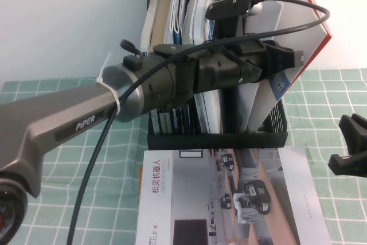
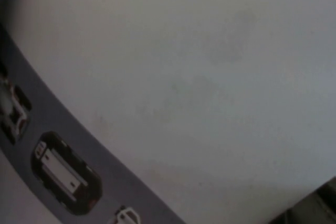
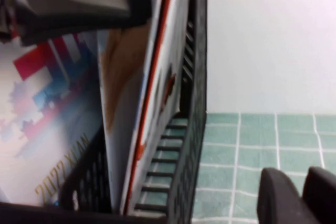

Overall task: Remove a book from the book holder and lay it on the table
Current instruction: Hold the bookshelf

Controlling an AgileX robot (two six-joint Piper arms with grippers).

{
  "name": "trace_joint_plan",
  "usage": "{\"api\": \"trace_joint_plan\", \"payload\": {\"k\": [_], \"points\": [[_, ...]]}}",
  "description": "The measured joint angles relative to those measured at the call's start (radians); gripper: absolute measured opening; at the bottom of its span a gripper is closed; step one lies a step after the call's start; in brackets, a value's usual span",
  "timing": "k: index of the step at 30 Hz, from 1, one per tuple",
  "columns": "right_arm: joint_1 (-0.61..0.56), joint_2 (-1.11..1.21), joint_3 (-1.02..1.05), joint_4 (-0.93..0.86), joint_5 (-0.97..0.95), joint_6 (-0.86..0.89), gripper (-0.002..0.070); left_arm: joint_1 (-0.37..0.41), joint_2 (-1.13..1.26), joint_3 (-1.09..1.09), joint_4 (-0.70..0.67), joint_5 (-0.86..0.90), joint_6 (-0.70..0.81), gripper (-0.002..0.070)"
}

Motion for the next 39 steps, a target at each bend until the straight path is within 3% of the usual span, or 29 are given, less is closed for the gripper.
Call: {"api": "trace_joint_plan", "payload": {"k": [14, 27, 39], "points": [[0.000, 0.000, 0.000, -0.069, -0.034, 0.000, 0.0112, -0.029, 0.002, -0.002, 0.004, 0.105, -0.164, -0.0003], [0.000, 0.000, 0.000, -0.112, -0.034, 0.000, 0.0112, -0.068, 0.002, -0.002, 0.004, -0.004, -0.172, -0.0003], [0.000, 0.000, 0.000, -0.151, -0.034, 0.000, 0.0112, -0.067, 0.002, -0.002, 0.004, 0.003, -0.165, -0.0003]]}}
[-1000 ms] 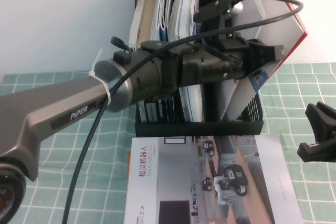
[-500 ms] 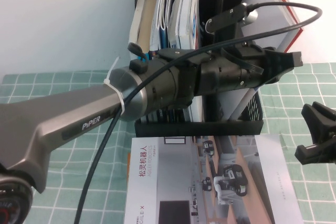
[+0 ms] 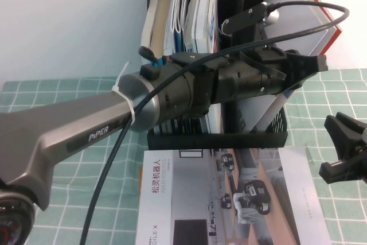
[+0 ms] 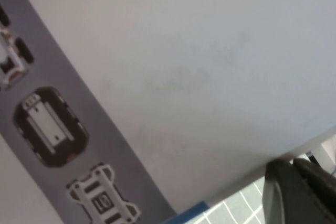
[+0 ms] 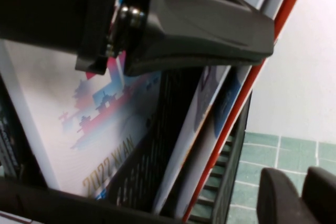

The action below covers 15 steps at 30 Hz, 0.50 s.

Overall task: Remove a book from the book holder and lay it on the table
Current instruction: Hold the bookshelf

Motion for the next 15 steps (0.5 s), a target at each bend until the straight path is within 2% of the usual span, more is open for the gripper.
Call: {"api": "trace_joint_plan", "payload": {"k": [15], "points": [[0.000, 0.000, 0.000, -0.011, -0.002, 0.002, 0.0112, 0.000, -0.050, 0.000, 0.046, -0.069, -0.003, -0.0002]]}}
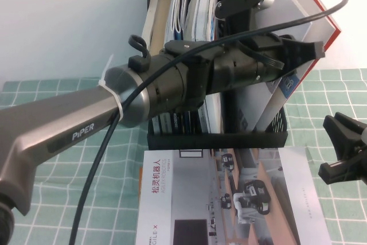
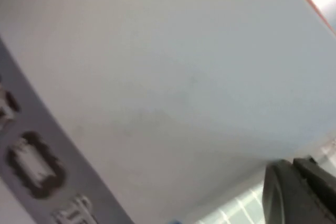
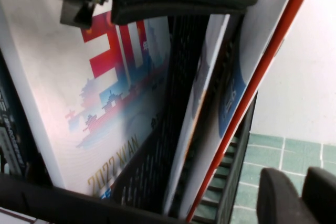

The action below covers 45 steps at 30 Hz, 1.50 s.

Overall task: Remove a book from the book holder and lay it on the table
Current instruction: Hold the bookshelf

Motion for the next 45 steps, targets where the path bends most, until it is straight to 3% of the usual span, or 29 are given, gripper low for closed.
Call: {"api": "trace_joint_plan", "payload": {"k": [6, 19, 27, 45], "points": [[0.000, 0.000, 0.000, -0.008, -0.002, 0.011, 0.0112, -0.019, 0.000, 0.000, 0.004, 0.090, -0.018, -0.0003], [0.000, 0.000, 0.000, -0.046, -0.008, 0.011, 0.0112, -0.036, 0.000, 0.000, 0.004, -0.057, -0.016, -0.0001], [0.000, 0.000, 0.000, -0.045, -0.013, 0.011, 0.0112, -0.042, 0.000, 0.000, -0.007, 0.029, -0.016, -0.0001], [0.000, 0.075, -0.126, -0.167, -0.035, 0.011, 0.0112, -0.028, 0.010, -0.017, -0.050, -0.105, 0.059, -0.0001]]}}
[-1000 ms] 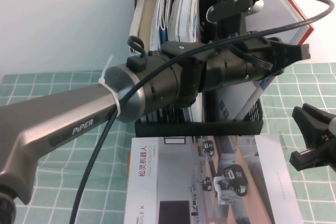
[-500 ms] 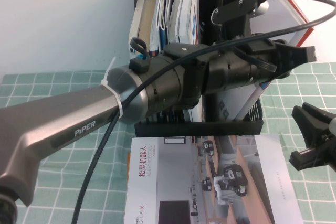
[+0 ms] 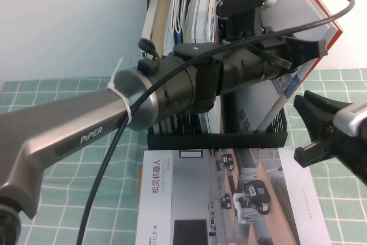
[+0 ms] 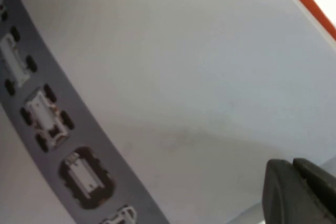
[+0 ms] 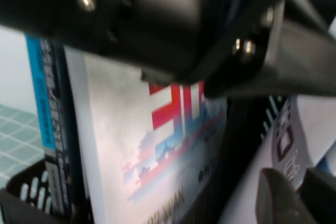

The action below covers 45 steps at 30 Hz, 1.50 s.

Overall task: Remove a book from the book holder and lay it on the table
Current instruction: Hold the bookshelf

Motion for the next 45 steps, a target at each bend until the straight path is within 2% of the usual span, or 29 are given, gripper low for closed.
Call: {"api": "trace_joint_plan", "payload": {"k": [7, 18, 22, 29, 31, 37, 41, 45], "points": [[0.000, 0.123, -0.030, 0.019, -0.024, 0.000, 0.0113, 0.009, 0.002, -0.002, -0.003, 0.080, 0.000, -0.0001], [0.000, 0.208, -0.038, 0.052, -0.069, 0.000, 0.0118, 0.009, 0.068, -0.041, -0.003, 0.074, -0.009, -0.0001], [0.000, 0.208, -0.055, 0.069, -0.069, 0.000, 0.0146, 0.011, 0.068, -0.041, -0.003, 0.021, -0.009, -0.0001], [0.000, 0.210, -0.118, 0.105, -0.070, -0.049, 0.0272, 0.048, 0.068, -0.043, -0.004, 0.028, -0.011, -0.0001], [0.000, 0.211, -0.131, 0.114, -0.069, -0.062, 0.0288, 0.062, 0.068, -0.043, -0.004, 0.052, -0.014, -0.0001], [0.000, 0.213, -0.141, 0.159, -0.066, -0.064, 0.0301, 0.076, 0.048, -0.043, -0.002, 0.089, -0.025, -0.0001], [0.000, 0.213, -0.147, 0.230, -0.065, -0.061, 0.0301, 0.083, 0.003, -0.043, 0.044, 0.098, -0.029, -0.0001], [0.000, 0.215, -0.154, 0.229, -0.068, -0.053, 0.0301, 0.092, -0.038, -0.043, 0.083, 0.120, -0.031, -0.0001]]}}
